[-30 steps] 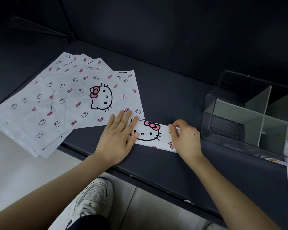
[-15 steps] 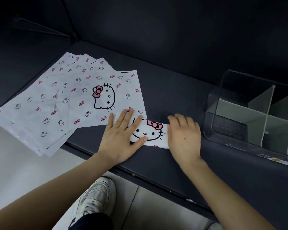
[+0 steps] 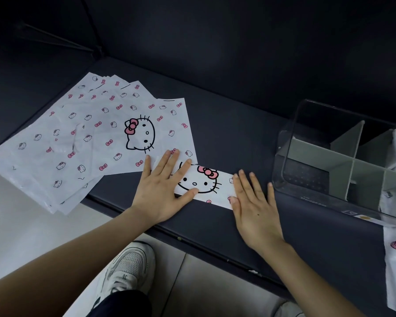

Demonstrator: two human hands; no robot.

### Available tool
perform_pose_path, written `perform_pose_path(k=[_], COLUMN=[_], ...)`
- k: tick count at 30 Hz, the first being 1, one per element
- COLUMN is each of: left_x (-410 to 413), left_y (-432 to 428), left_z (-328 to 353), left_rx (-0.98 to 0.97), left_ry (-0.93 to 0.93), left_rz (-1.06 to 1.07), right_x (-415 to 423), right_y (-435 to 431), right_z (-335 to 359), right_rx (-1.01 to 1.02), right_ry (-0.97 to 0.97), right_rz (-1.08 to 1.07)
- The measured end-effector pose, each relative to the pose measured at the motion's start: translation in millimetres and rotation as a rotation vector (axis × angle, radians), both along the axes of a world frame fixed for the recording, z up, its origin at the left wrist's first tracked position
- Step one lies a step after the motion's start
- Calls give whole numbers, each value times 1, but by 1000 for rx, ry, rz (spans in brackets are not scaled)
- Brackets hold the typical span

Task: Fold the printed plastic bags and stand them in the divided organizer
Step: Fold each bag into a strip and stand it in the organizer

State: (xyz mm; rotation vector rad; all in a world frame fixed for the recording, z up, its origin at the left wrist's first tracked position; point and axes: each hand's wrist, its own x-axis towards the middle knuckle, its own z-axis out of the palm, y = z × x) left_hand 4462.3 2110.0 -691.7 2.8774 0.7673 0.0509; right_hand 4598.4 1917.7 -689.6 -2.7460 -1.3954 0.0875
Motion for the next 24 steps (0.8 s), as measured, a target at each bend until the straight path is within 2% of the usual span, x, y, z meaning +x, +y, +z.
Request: perform_pose_path(k=[6, 8, 10, 12, 16, 20, 22, 24], left_x=[2, 3, 4, 5, 7, 13, 17, 18], left_y=[4, 8, 14, 21, 35, 41, 42, 42], left_z=[2, 3, 4, 2, 1, 2, 2, 3], left_rx=[50, 76, 86, 87, 93, 95, 95, 85], left_ry=[30, 23, -2, -13, -3, 7, 4, -2], left_rz=[-55, -115, -190, -281, -419, -510, -539, -562], right_x=[0, 9, 21, 27, 18, 1, -5, -7], right_y=[18, 27, 35, 39, 33, 23, 18, 16], right_z=[19, 29, 42, 52, 60, 54, 53, 55], right_rx=[280, 248, 135, 27, -27, 68, 126, 170], right_ry=[5, 145, 402, 539, 548, 425, 488, 649], right_rz=[-100, -168, -257, -289, -224, -154, -166, -229])
